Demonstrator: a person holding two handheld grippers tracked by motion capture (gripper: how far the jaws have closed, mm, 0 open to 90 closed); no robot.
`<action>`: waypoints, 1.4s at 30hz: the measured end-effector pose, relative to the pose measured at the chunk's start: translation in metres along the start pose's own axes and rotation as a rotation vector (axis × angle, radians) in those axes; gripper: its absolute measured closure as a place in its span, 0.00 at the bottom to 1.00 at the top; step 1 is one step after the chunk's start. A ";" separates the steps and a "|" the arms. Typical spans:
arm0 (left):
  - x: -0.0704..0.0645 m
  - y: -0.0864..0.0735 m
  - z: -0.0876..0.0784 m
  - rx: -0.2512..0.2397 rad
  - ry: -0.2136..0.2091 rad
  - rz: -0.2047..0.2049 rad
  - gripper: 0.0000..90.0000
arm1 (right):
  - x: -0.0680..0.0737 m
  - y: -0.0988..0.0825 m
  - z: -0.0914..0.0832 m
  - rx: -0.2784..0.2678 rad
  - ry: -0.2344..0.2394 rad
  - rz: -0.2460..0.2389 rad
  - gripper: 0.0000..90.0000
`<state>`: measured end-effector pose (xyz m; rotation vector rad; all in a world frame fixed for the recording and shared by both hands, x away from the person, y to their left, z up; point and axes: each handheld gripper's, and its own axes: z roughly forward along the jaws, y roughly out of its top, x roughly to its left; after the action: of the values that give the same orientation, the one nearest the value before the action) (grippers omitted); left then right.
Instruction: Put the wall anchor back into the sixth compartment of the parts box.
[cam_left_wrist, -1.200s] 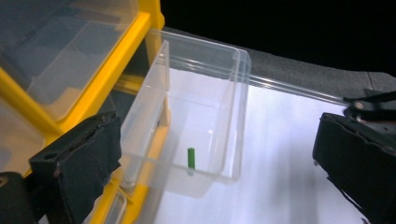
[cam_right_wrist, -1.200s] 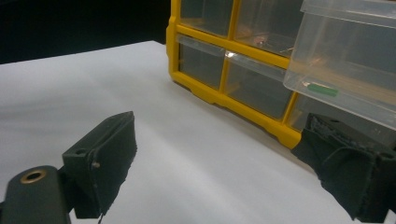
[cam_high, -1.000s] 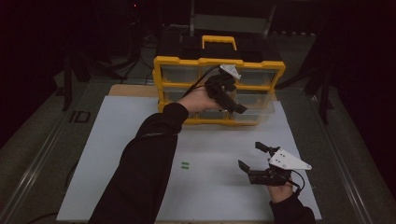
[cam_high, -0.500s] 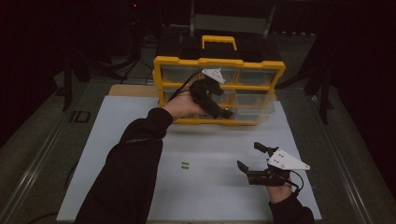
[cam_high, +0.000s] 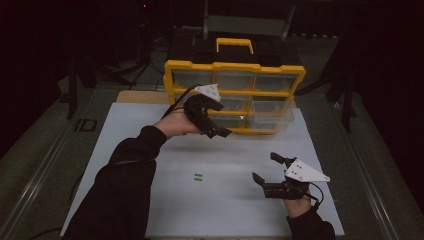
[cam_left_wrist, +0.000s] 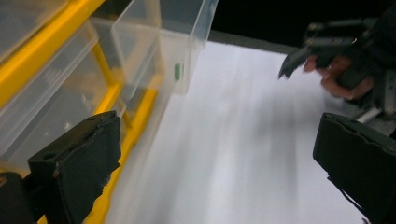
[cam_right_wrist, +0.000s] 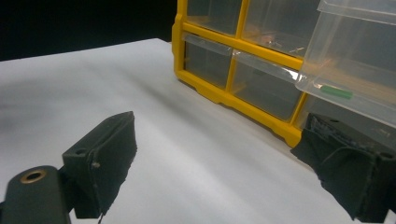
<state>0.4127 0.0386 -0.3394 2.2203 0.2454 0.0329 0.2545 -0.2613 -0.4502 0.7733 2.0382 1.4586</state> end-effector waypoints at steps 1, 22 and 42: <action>0.000 -0.004 -0.001 0.004 0.010 0.002 0.00 | 0.000 0.000 0.000 -0.002 0.002 0.004 0.12; -0.016 -0.083 0.000 0.026 -0.006 -0.013 0.02 | 0.002 0.001 0.002 0.001 0.007 -0.004 0.12; -0.021 -0.141 0.031 0.076 -0.051 -0.014 0.16 | 0.003 0.001 0.002 0.004 0.006 -0.010 0.12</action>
<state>0.3719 0.0946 -0.4677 2.2912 0.2381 -0.0413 0.2538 -0.2573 -0.4503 0.7601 2.0466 1.4538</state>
